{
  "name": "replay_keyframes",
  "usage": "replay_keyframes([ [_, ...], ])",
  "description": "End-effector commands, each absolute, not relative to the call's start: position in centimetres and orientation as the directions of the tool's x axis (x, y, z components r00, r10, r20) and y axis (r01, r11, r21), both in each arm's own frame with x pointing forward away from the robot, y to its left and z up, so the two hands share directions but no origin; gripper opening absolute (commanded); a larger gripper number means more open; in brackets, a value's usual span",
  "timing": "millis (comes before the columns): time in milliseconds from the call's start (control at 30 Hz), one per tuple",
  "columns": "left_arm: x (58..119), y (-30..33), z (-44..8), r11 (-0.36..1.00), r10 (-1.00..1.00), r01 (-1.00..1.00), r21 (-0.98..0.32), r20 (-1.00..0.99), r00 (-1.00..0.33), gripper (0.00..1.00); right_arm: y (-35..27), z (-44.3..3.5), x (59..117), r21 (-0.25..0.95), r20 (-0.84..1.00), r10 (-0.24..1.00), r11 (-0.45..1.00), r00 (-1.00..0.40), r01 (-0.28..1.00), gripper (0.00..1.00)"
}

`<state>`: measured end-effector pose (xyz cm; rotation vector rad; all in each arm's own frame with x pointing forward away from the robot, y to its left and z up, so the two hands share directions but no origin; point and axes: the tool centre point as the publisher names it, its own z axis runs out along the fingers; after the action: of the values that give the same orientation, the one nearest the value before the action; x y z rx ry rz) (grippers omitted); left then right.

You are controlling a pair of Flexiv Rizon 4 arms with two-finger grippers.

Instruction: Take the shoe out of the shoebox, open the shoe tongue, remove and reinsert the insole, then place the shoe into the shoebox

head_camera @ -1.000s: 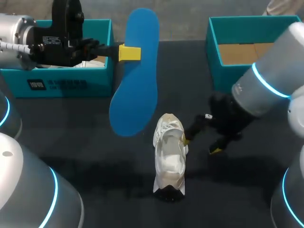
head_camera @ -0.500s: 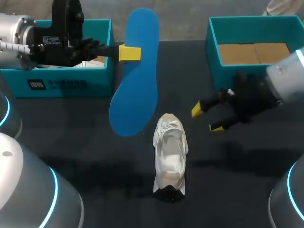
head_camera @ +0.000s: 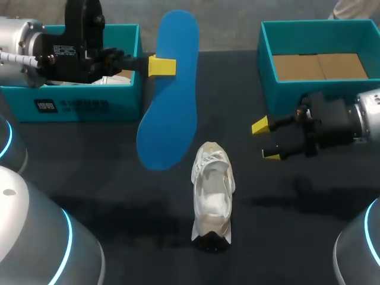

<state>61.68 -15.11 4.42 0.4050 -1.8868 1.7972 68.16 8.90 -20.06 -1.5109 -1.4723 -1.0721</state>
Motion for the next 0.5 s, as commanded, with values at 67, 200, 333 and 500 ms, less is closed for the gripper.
replay_keyframes([
  [67,61.7,-15.2,4.4,0.087,0.122,-0.536,-0.839,0.543,-0.831,0.0,10.0,-19.5,69.1,0.034,0.937,0.349,-0.051,-0.014,0.998,1.0],
  [200,61.7,-15.2,4.4,0.087,0.122,-0.536,-0.839,0.543,-0.831,0.0,10.5,-18.7,69.8,0.035,0.94,0.341,-0.058,-0.013,0.998,1.0],
  [333,61.7,-15.2,4.4,0.087,0.122,-0.536,-0.839,0.543,-0.831,0.0,10.8,-17.9,70.5,0.03,0.966,0.259,-0.049,-0.017,0.998,1.0],
  [500,61.7,-15.2,4.4,0.087,0.122,-0.536,-0.839,0.543,-0.831,0.0,10.8,-17.9,70.5,0.03,0.966,0.259,-0.049,-0.017,0.998,1.0],
])
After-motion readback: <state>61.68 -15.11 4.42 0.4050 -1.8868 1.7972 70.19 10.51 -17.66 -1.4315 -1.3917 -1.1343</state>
